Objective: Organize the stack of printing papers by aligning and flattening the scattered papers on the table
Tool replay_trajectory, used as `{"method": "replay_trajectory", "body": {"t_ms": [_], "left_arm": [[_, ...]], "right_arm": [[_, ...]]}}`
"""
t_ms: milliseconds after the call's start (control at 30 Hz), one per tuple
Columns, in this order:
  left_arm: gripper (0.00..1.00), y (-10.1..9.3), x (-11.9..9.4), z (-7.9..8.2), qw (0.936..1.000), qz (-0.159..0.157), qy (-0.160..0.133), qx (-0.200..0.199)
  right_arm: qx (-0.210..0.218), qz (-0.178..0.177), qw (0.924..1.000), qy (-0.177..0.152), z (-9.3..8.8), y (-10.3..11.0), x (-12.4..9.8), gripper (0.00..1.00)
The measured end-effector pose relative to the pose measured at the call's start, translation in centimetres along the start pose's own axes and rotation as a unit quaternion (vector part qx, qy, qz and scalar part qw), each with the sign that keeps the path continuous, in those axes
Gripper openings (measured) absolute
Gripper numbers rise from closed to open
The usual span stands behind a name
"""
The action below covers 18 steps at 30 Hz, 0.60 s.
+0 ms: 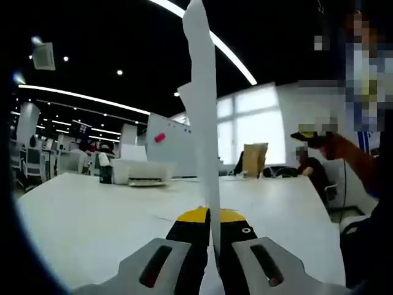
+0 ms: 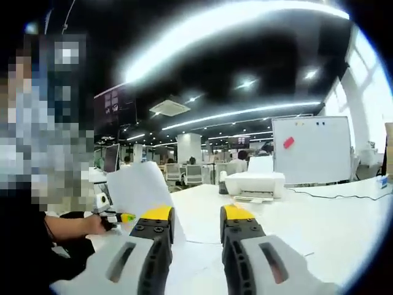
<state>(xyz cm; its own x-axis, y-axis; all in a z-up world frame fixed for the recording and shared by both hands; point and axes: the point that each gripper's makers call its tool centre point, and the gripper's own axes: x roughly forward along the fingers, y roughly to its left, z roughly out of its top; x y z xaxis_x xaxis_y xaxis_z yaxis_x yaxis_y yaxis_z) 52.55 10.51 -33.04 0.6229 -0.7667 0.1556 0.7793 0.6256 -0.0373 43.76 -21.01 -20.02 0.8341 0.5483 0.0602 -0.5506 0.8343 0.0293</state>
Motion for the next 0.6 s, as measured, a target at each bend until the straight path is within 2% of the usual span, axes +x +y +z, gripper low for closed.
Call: {"method": "replay_trajectory", "body": {"t_ms": [300, 467, 600], "left_arm": [[0.06, 0.0, 0.0, -0.1, 1.0, 0.0, 0.002, -0.004], [0.06, 0.1, -0.1, -0.1, 1.0, 0.001, 0.001, -0.006], [0.06, 0.1, 0.0, -0.1, 1.0, 0.001, 0.003, -0.008]], "right_arm": [[0.017, -0.012, 0.9997, 0.013, -1.8, -0.6, -1.0, 0.27], [0.029, -0.018, 0.9989, 0.032, -3.3, -0.9, -1.6, 0.27], [0.031, -0.024, 0.9985, 0.039, -3.7, -1.2, -1.9, 0.27]]}}
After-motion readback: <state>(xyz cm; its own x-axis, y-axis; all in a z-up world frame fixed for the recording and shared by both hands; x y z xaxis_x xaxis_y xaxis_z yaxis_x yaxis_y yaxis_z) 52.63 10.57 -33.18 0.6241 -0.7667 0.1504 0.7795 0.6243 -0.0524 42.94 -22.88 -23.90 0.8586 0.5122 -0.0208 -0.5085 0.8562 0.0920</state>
